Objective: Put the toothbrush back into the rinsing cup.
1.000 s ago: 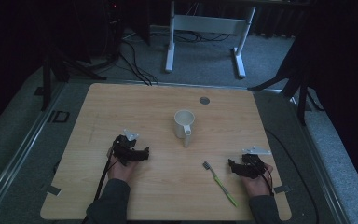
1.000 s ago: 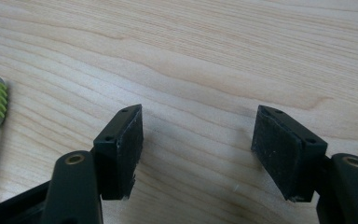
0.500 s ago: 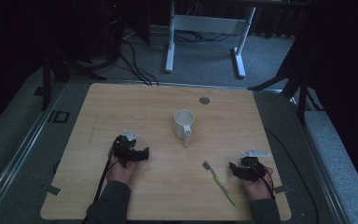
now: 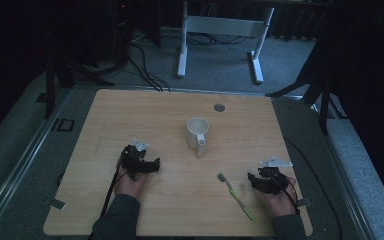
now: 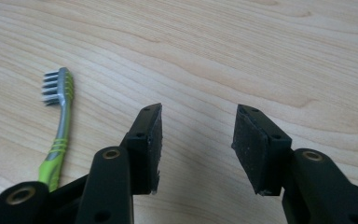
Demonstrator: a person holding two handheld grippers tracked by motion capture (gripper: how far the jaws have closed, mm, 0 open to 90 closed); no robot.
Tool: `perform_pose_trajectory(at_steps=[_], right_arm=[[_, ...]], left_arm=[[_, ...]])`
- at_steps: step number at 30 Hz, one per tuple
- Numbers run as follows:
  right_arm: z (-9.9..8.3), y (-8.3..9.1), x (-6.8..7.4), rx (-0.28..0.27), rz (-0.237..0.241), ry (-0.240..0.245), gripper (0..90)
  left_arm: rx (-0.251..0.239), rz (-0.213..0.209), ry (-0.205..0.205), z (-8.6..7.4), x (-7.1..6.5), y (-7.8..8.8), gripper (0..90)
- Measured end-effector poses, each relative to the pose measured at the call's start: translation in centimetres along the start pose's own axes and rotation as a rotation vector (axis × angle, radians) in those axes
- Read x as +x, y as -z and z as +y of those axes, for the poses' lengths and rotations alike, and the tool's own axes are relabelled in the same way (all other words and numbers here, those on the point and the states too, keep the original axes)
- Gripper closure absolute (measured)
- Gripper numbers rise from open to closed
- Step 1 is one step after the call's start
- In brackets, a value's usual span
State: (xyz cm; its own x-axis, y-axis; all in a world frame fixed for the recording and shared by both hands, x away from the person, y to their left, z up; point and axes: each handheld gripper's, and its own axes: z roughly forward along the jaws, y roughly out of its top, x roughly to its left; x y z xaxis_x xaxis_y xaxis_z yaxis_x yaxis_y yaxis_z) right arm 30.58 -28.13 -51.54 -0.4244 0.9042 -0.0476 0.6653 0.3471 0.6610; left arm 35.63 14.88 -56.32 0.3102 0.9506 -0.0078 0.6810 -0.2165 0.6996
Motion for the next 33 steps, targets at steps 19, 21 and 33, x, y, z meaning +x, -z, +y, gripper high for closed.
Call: perform_pose_trajectory(at_steps=[19, 21, 33], right_arm=[[1.2, 1.1, 1.1, 0.051, 0.066, -0.006, 59.7], [1.3, 1.2, 1.2, 0.053, 0.077, -0.015, 59.7], [2.1, 1.6, 1.6, 0.073, 0.127, -0.053, 59.5]], left_arm=[[0.000, 0.000, 0.001, 0.0, 0.0, 0.0, 9.3], [-0.001, 0.000, 0.002, 0.0, 0.0, 0.0, 9.3], [0.000, 0.000, 0.001, 0.0, 0.0, 0.0, 9.3]])
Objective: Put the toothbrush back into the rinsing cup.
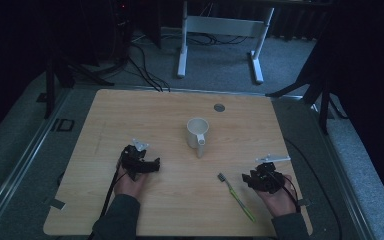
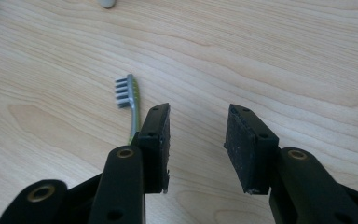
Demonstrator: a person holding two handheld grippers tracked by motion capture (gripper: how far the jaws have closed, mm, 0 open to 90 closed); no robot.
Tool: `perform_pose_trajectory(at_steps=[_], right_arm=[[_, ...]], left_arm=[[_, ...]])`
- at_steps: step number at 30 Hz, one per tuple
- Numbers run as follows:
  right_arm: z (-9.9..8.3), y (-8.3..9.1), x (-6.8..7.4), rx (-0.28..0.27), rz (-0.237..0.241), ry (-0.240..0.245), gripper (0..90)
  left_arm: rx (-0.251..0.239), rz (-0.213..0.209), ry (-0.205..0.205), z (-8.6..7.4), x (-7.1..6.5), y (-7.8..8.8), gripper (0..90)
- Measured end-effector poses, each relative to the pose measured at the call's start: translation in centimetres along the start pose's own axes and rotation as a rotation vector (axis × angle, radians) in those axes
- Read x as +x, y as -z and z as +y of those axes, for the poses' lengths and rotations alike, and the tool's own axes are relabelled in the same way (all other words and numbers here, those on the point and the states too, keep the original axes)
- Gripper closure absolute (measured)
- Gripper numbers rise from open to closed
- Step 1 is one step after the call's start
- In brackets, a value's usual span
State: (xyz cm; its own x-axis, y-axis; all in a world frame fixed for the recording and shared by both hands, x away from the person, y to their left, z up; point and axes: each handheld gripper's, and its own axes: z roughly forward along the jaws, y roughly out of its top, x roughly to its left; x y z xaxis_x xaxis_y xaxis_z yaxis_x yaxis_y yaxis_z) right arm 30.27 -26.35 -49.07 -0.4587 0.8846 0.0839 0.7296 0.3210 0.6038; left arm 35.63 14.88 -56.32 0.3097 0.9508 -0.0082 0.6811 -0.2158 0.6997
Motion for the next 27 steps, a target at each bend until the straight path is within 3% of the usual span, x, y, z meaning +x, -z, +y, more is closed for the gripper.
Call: perform_pose_trajectory(at_steps=[13, 27], right_arm=[[0.6, 0.3, 0.6, 0.011, 0.025, 0.014, 61.1], [1.1, 0.1, 1.6, 0.070, -0.020, 0.076, 73.0]], left_arm=[[0.000, 0.000, 0.000, 0.0, 0.0, 0.0, 9.3], [0.000, 0.000, 0.000, 0.0, 0.0, 0.0, 9.3]])
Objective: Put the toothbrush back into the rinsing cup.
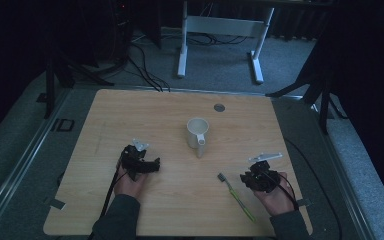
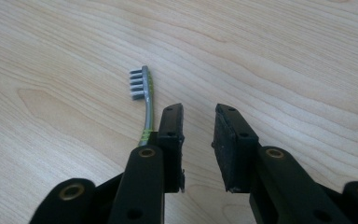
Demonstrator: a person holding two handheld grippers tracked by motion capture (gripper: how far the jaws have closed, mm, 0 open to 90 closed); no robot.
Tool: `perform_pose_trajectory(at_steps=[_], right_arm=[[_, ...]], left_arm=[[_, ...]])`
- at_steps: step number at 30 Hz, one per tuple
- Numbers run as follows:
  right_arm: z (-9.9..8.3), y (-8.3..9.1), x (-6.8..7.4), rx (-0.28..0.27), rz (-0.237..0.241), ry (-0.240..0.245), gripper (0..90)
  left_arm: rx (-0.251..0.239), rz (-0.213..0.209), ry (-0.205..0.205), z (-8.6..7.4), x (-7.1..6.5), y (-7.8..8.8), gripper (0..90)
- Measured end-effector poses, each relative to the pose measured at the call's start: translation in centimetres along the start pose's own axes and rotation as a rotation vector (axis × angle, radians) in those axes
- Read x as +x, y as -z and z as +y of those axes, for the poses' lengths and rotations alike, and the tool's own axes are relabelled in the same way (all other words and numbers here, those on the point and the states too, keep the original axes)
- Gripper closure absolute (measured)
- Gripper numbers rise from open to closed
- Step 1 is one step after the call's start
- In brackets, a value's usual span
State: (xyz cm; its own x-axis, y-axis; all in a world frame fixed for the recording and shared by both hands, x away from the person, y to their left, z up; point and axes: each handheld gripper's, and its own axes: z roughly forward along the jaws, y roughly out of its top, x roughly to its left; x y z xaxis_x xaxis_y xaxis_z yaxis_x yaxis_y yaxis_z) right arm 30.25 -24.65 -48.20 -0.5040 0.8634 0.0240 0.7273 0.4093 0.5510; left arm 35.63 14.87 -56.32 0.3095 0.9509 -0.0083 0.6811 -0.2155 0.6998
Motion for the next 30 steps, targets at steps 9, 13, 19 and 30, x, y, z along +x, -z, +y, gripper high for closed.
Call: perform_pose_trajectory(at_steps=[9, 13, 19, 30], right_arm=[[0.7, 0.0, 0.8, 0.012, 0.003, 0.028, 73.2], [0.9, 0.0, 0.9, 0.015, 0.007, 0.034, 72.9], [1.3, 0.1, 1.2, 0.026, 0.014, 0.039, 72.6], [1.9, -0.2, 1.8, 0.059, 0.016, 0.070, 72.6]], left_arm=[[0.000, 0.000, 0.000, 0.0, 0.0, 0.0, 9.3], [0.000, 0.000, 0.000, 0.0, 0.0, 0.0, 9.3], [0.000, 0.000, 0.000, 0.0, 0.0, 0.0, 9.3], [0.000, 0.000, 0.000, 0.0, 0.0, 0.0, 9.3]])
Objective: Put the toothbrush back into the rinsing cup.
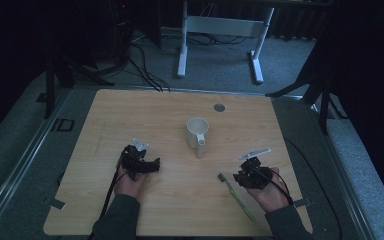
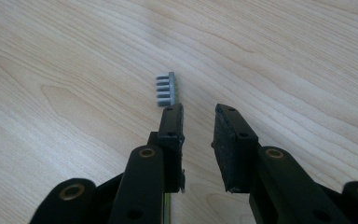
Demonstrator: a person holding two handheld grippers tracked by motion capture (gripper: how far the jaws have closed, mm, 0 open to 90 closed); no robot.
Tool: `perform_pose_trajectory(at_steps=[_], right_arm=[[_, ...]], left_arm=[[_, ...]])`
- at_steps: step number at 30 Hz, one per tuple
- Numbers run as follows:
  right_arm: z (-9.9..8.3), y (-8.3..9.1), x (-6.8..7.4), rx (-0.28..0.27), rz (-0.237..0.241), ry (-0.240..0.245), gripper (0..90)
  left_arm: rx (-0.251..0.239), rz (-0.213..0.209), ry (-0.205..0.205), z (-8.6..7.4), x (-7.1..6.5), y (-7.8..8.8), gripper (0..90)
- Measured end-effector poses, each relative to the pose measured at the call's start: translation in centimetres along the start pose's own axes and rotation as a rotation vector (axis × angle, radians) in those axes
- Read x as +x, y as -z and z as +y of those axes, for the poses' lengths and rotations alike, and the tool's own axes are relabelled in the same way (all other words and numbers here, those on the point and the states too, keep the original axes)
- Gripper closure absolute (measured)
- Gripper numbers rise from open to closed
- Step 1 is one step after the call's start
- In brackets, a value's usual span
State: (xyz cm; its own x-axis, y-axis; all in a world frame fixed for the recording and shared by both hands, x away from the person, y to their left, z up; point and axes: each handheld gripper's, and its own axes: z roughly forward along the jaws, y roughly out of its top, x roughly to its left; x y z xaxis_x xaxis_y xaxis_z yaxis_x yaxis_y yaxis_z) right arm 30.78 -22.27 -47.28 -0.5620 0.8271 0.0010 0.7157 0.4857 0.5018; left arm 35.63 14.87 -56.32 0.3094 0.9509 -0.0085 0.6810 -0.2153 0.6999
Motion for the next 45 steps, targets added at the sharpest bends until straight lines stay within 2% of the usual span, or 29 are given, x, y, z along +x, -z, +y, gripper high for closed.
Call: perform_pose_trajectory(at_steps=[45], right_arm=[[1.2, -0.2, 0.7, 0.106, 0.035, 0.044, 75.4]], left_arm=[[0.000, 0.000, 0.000, 0.0, 0.0, 0.0, 9.3]])
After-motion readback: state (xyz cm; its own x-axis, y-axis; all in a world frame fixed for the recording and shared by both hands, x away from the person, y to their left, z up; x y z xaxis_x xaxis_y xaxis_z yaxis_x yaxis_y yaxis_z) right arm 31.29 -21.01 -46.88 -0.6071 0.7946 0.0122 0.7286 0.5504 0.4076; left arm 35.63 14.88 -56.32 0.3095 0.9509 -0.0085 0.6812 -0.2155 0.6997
